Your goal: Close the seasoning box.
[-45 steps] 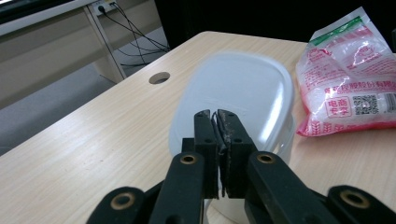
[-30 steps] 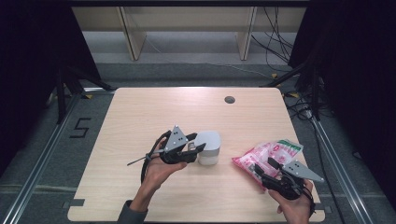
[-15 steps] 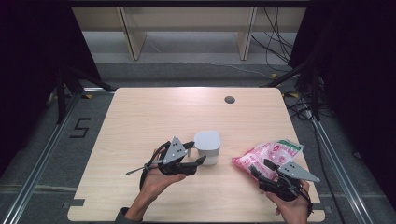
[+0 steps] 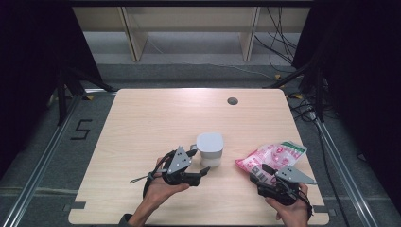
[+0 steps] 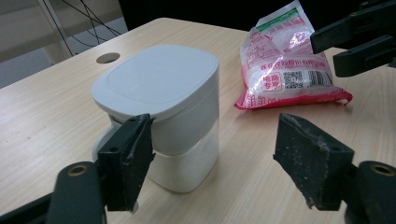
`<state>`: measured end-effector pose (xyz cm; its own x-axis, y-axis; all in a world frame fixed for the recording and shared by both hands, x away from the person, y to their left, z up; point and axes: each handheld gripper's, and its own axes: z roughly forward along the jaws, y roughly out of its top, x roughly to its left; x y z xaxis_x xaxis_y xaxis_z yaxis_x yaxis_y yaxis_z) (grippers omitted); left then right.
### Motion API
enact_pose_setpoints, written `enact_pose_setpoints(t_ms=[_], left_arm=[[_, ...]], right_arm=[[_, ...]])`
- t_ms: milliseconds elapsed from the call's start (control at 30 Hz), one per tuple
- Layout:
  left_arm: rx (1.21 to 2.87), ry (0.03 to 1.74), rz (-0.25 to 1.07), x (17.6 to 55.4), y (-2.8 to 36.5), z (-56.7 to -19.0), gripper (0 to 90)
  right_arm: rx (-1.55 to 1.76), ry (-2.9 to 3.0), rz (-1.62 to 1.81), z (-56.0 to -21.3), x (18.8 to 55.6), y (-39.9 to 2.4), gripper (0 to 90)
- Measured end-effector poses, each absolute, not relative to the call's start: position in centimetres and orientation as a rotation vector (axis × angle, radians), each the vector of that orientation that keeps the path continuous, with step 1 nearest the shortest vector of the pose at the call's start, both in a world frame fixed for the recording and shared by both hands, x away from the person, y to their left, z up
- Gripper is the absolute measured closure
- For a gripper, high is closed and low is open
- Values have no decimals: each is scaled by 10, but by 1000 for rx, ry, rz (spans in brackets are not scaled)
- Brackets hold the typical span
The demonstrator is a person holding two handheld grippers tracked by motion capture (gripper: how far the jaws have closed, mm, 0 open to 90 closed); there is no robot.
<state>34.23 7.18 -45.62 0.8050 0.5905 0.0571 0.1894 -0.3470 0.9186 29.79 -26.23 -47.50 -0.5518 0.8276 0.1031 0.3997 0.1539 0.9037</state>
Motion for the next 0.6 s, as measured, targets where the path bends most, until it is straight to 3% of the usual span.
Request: enact_pose_setpoints(t_ms=[600], left_arm=[[1940,548,432,322,83,-480,172]], right_arm=[[1148,2161,1322,-479,290,-253,350]])
